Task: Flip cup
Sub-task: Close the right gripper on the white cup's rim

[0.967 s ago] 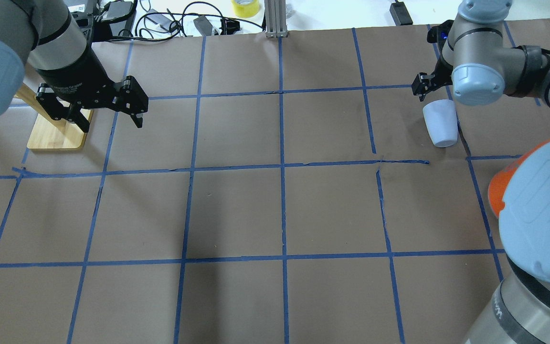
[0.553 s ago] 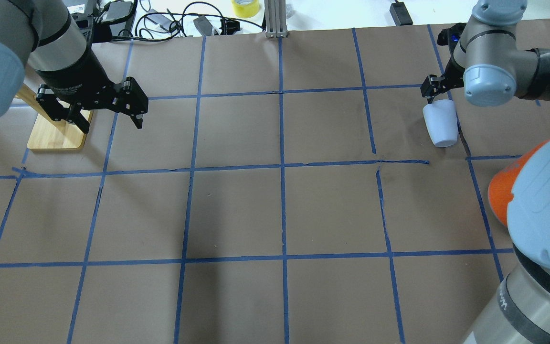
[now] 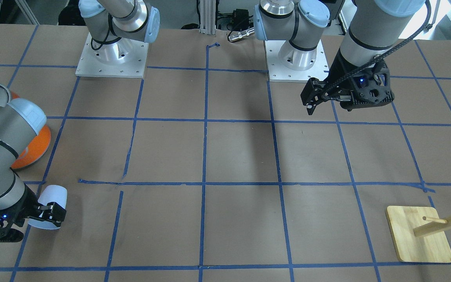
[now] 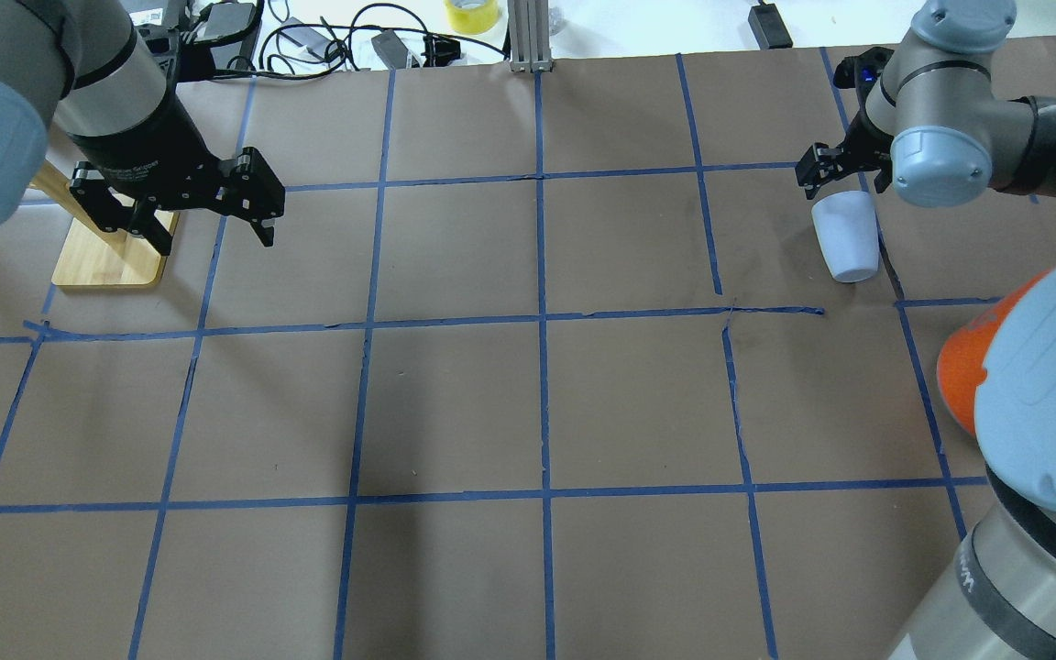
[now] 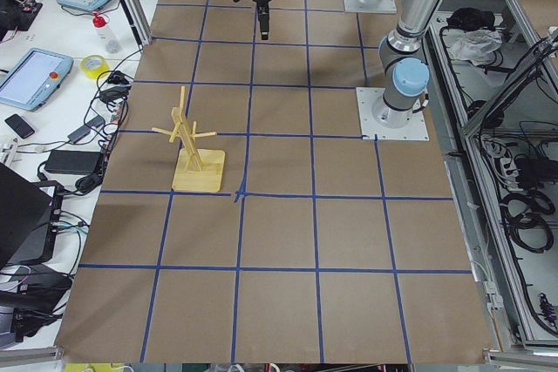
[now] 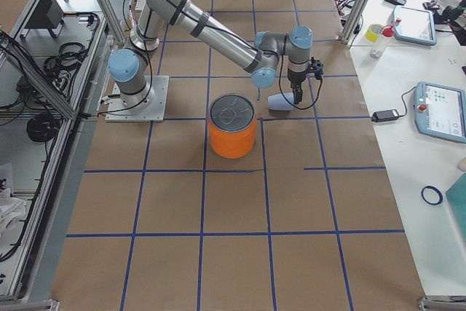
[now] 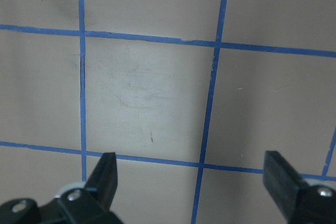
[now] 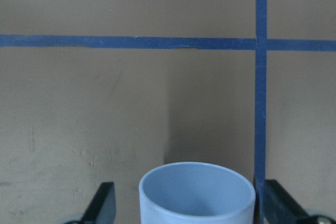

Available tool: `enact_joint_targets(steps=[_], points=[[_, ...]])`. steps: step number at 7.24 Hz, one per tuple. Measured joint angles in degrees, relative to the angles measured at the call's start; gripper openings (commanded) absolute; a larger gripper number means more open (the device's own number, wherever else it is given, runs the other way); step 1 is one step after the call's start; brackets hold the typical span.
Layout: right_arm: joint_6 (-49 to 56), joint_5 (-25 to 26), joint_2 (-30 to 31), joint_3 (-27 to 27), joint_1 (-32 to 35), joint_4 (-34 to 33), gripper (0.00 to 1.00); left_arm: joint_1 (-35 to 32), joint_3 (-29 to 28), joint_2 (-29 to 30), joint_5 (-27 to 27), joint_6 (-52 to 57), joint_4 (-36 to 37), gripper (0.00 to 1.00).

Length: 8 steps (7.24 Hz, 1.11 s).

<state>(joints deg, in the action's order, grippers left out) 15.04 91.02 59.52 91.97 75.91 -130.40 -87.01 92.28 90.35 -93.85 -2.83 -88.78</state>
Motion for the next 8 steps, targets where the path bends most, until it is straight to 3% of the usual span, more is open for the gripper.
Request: enact_joint_targets(steps=[8], points=[[-2.8,0.62,-1.71,0.75,-0.29,0.15,1.0,0.0,0.0,0.0,0.07,0.02,0.5,1.0]])
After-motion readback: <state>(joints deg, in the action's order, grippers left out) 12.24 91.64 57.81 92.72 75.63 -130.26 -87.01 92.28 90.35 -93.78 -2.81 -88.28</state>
